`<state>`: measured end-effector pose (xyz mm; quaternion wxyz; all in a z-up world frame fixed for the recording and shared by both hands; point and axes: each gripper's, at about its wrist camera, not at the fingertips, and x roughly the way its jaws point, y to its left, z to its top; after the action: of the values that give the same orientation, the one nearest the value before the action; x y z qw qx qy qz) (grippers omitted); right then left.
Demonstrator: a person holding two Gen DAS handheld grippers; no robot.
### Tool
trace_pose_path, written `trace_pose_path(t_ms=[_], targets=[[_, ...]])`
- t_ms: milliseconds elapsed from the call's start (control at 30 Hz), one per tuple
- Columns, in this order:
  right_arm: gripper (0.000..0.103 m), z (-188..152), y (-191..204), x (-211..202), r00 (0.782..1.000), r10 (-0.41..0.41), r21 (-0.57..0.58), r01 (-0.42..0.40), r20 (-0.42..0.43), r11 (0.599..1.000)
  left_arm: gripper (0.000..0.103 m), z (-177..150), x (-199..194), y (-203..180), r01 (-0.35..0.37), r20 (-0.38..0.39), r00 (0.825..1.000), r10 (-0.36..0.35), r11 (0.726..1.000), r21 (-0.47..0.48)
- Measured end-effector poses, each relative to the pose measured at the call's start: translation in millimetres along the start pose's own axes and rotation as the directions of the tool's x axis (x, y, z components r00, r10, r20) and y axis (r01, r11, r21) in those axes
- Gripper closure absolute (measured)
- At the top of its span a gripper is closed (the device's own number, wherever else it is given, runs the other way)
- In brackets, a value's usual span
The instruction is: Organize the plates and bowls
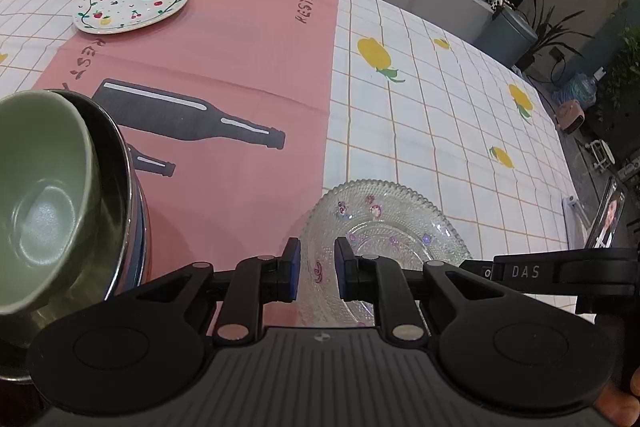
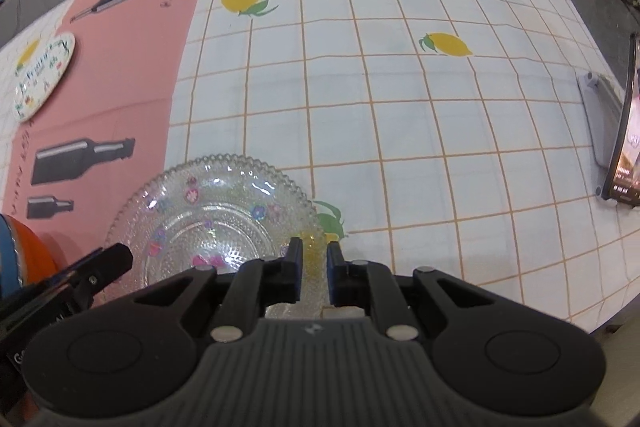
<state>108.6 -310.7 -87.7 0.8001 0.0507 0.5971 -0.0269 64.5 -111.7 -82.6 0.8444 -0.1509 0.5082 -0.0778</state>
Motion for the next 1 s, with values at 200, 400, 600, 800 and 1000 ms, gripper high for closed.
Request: trace_pose_path(t_ms=[200, 400, 600, 800, 1000], targets=[[0.094, 0, 4, 4, 0.999, -0.031, -0.025, 0.03, -0.01, 0.999, 0.084, -5, 5, -1, -0.008, 0.001, 1.0, 0.008, 0.999, 0.046], [0.094, 0, 2, 6, 1.0, -0.028, -0.018, 0.028, -0.013, 0.999, 0.084, -7, 7, -5, -0.027, 0.013, 1.0, 0.026, 0.996, 0.089], [0.09, 1, -6, 2, 1.0, 0.014, 0.023, -0.014, 0.001, 1.0, 0.083, -10, 6, -7, -0.04, 0.032, 0.999, 0.037, 0.993, 0.115], [0.088, 2, -16, 0, 1.0, 0.027, 0.094, -0.027, -0.001, 0.995, 0.083, -8, -2, -8, -0.045, 0.07, 0.997, 0.037, 0.992, 0.117], [0.098, 2, -11, 4, 1.0, 0.018, 0.092, -0.016, -0.024, 0.996, 0.093, -9, 4, -6, -0.043, 0.047, 0.998, 0.037, 0.991, 0.127]])
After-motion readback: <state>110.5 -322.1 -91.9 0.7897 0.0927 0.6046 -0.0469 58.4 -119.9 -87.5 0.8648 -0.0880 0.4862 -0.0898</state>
